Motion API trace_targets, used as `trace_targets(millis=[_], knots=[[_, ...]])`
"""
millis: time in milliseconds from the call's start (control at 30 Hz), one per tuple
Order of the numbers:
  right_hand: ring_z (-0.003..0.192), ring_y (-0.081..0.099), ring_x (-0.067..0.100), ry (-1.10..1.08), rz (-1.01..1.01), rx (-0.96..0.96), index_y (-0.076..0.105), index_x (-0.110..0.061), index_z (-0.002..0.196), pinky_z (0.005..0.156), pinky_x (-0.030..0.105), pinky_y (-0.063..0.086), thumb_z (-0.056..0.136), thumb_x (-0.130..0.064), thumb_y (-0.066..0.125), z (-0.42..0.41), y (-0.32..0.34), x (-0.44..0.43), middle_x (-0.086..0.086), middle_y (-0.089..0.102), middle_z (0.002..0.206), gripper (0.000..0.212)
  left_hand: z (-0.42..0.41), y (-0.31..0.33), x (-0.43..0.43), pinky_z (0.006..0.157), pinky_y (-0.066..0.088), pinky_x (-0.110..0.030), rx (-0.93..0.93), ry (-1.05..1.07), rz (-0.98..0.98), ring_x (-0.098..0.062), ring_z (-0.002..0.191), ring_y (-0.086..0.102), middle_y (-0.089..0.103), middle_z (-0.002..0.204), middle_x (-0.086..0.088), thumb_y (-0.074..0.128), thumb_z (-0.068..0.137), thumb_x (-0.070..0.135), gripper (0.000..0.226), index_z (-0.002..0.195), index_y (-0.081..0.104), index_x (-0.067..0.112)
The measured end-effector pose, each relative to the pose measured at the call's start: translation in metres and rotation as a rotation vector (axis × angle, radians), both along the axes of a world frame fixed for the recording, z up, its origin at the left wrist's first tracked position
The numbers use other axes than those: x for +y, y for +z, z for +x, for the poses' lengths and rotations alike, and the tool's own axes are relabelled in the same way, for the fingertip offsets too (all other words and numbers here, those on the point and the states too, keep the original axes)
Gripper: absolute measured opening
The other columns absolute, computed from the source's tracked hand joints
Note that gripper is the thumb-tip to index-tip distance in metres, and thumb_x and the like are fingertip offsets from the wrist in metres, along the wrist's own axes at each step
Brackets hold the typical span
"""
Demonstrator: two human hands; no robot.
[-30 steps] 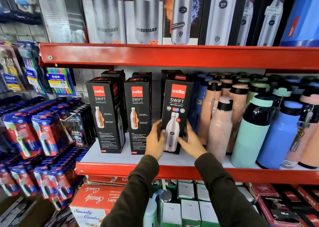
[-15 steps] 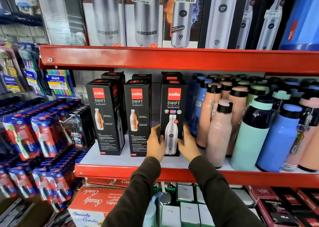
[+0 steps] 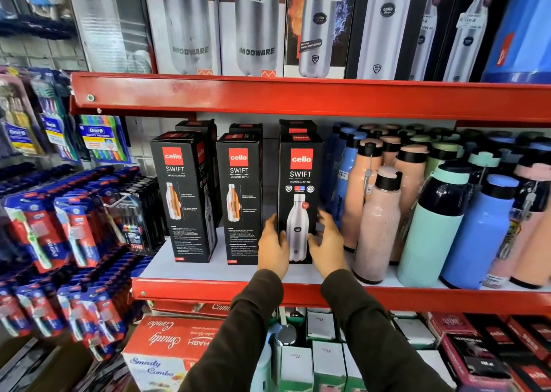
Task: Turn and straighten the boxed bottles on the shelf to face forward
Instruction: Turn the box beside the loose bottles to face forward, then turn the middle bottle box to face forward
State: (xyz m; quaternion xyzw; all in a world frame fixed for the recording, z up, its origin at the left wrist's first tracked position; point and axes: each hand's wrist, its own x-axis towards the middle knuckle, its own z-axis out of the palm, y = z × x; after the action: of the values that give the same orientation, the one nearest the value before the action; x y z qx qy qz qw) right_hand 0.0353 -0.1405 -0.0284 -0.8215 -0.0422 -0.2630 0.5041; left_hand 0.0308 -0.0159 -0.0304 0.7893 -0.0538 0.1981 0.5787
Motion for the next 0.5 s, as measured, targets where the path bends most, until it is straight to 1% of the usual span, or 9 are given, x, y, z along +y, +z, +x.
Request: trace_targets(millis=[67,100,167,200,233,300,400,467,500], knots=[[0.12,0.056,0.017,-0.029,0.066,-0.033,0.046,-0.022,0.133,0.103,0.041,0.049,0.083,0.006,0.059,-0.002,0.001,0.001,0.004,0.057,0.132,0.059,-0.005,0.001,0.003,0.109,0.033,-0.023,-0.035,0.001,-0.009,-0.023,0.134,0.048,0.049,0.145,-0.01,0.044,0.099,0.008,0.047,0.145,0.037,0.01],[0.113,0.059,0.017,-0.059,0.094,-0.059,0.049,-0.022,0.13,0.097,0.042,0.052,0.082,0.004,0.061,-0.004,0.002,0.002,0.004,0.058,0.127,0.056,-0.008,0.002,0.005,0.11,0.033,-0.023,-0.063,0.003,-0.022,-0.02,0.134,0.047,0.049,0.146,-0.009,0.045,0.099,0.009,0.046,0.144,0.038,0.011],[0.095,0.058,0.016,-0.146,0.121,-0.147,0.054,-0.022,0.124,0.085,0.036,0.055,0.082,0.001,0.063,-0.011,0.003,0.007,0.005,0.058,0.115,0.048,-0.015,0.006,0.014,0.11,0.04,-0.027,-0.144,0.016,-0.054,-0.014,0.128,0.053,0.054,0.14,-0.004,0.047,0.099,0.012,0.044,0.142,0.041,0.014],[0.088,0.056,0.015,-0.183,0.122,-0.204,0.056,-0.023,0.121,0.08,0.031,0.053,0.083,0.0,0.064,-0.015,0.004,0.011,0.004,0.057,0.109,0.045,-0.019,0.008,0.019,0.106,0.045,-0.026,-0.191,0.029,-0.073,-0.01,0.121,0.057,0.057,0.134,-0.001,0.046,0.099,0.011,0.043,0.141,0.042,0.016],[0.083,0.054,0.013,-0.203,0.118,-0.26,0.057,-0.024,0.118,0.077,0.025,0.05,0.083,-0.001,0.063,-0.019,0.006,0.016,0.003,0.056,0.104,0.042,-0.023,0.011,0.024,0.101,0.047,-0.022,-0.244,0.048,-0.09,-0.004,0.116,0.058,0.059,0.129,0.003,0.045,0.099,0.009,0.042,0.14,0.044,0.018],[0.078,0.052,0.009,-0.176,0.12,-0.328,0.059,-0.025,0.115,0.073,0.019,0.046,0.085,-0.003,0.062,-0.026,0.009,0.03,0.001,0.054,0.099,0.038,-0.029,0.017,0.036,0.096,0.044,-0.012,-0.36,0.101,-0.103,0.001,0.114,0.056,0.059,0.123,0.006,0.043,0.099,0.006,0.041,0.138,0.046,0.018],[0.085,0.056,-0.001,-0.054,0.139,-0.306,0.061,-0.024,0.116,0.074,0.013,0.046,0.088,-0.006,0.06,-0.031,0.011,0.055,0.0,0.058,0.105,0.033,-0.028,0.019,0.054,0.104,0.036,-0.013,-0.458,0.23,-0.073,-0.005,0.123,0.049,0.054,0.131,0.001,0.042,0.098,0.005,0.042,0.139,0.045,0.015],[0.098,0.054,-0.008,0.042,0.107,-0.249,0.057,-0.022,0.127,0.083,0.005,0.044,0.093,-0.007,0.055,-0.03,0.009,0.072,-0.004,0.057,0.116,0.037,-0.021,0.016,0.066,0.111,0.029,-0.02,-0.405,0.313,-0.082,-0.009,0.132,0.041,0.046,0.14,-0.001,0.041,0.099,0.011,0.045,0.144,0.04,0.016],[0.109,0.053,-0.007,0.092,0.086,-0.201,0.052,-0.022,0.134,0.092,0.006,0.042,0.095,-0.007,0.051,-0.029,0.007,0.08,-0.004,0.055,0.124,0.042,-0.018,0.013,0.072,0.114,0.028,-0.026,-0.36,0.321,-0.096,-0.012,0.136,0.037,0.042,0.145,-0.002,0.039,0.1,0.017,0.046,0.146,0.036,0.017]])
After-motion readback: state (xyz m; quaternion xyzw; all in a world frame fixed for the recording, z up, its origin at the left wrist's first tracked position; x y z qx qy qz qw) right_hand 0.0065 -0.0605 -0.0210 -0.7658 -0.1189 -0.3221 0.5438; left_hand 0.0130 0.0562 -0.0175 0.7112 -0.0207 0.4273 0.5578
